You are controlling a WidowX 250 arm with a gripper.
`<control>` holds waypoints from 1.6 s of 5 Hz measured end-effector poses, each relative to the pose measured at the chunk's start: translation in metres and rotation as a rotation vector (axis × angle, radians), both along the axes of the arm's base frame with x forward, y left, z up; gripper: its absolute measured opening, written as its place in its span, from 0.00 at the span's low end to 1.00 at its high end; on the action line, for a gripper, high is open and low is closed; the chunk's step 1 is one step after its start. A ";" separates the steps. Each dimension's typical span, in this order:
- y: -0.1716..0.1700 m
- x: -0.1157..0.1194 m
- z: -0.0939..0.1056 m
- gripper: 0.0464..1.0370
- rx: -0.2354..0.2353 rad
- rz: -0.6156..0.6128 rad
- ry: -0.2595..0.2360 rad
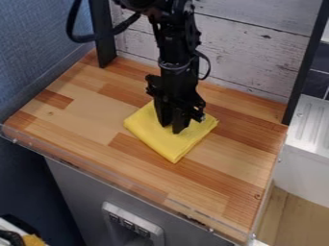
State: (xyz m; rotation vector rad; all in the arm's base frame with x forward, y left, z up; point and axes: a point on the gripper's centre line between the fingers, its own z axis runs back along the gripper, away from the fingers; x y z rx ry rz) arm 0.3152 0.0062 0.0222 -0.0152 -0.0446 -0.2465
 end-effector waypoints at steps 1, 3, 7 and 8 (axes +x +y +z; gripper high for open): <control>0.006 -0.001 0.000 0.12 0.004 -0.025 0.005; 0.007 0.003 0.000 0.02 0.002 -0.043 0.003; -0.012 0.016 -0.008 0.02 0.008 0.018 0.047; -0.018 0.019 -0.007 0.02 0.023 0.067 0.058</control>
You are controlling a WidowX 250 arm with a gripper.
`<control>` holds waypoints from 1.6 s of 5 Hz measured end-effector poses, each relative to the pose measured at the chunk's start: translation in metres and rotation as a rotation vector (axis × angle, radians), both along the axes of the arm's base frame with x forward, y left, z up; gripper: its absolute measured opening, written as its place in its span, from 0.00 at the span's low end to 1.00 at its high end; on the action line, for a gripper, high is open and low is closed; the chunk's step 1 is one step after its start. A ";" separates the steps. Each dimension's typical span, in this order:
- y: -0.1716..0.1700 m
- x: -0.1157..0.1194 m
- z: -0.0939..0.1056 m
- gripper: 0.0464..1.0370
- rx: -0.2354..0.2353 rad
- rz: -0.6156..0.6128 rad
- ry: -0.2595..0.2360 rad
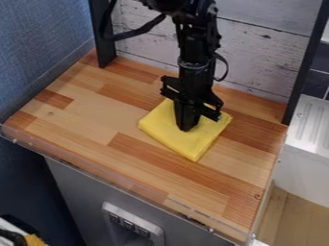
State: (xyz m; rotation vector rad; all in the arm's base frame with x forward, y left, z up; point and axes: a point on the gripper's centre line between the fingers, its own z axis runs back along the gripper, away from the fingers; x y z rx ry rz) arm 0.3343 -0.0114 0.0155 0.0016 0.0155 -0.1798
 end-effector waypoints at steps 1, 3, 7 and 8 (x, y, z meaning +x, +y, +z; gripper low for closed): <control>-0.006 0.004 0.004 0.02 0.011 0.047 -0.003; -0.006 0.009 0.009 0.02 0.016 0.077 -0.013; 0.013 0.002 -0.007 0.02 -0.006 0.002 -0.035; 0.008 -0.003 -0.007 0.02 -0.003 0.028 -0.038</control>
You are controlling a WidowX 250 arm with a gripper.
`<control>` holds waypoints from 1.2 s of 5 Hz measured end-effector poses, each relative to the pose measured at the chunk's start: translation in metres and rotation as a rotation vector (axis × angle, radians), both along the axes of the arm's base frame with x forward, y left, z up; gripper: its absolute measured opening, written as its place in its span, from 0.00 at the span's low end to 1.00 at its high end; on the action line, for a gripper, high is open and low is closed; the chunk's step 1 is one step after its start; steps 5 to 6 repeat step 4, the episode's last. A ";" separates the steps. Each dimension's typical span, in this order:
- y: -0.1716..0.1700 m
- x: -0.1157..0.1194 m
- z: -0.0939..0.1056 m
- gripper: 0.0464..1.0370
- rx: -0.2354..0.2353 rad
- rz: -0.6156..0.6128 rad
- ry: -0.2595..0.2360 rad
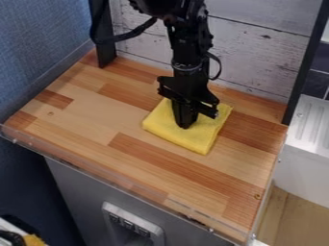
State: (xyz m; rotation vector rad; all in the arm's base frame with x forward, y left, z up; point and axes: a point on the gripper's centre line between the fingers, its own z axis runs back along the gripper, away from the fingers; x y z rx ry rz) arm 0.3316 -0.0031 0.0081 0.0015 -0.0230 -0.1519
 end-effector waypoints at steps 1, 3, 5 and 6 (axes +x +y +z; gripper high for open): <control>-0.007 0.000 0.000 0.02 0.009 0.028 0.003; -0.026 0.004 0.005 0.05 0.006 0.072 0.038; -0.035 0.004 0.011 0.22 0.006 0.087 0.065; -0.035 0.004 0.011 0.22 0.006 0.087 0.065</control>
